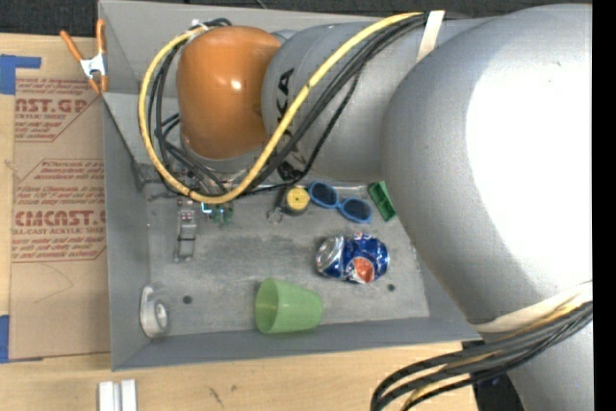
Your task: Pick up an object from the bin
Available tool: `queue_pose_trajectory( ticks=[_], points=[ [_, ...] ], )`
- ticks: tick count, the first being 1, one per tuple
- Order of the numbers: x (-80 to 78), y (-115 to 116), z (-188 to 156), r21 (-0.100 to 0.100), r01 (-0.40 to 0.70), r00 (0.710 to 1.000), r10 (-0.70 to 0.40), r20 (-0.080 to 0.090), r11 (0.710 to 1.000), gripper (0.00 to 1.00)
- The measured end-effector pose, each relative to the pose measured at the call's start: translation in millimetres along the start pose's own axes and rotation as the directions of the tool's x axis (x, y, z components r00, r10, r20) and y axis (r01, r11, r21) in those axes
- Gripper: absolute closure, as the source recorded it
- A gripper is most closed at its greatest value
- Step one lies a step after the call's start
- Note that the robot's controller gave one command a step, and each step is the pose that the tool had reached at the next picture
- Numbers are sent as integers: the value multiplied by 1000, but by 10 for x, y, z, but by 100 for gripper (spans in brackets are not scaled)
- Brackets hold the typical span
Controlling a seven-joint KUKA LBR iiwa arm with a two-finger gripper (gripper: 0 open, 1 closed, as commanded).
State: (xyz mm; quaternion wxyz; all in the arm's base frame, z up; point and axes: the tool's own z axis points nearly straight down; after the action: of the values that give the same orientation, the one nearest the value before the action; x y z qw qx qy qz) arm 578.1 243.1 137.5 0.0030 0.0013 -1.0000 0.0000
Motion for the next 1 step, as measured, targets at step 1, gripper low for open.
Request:
queue_pose_trajectory(
  ticks=[1],
  points=[
    [171, -197, -950, -5, -264, 965, 264, 10, 965, 0]
  ],
)
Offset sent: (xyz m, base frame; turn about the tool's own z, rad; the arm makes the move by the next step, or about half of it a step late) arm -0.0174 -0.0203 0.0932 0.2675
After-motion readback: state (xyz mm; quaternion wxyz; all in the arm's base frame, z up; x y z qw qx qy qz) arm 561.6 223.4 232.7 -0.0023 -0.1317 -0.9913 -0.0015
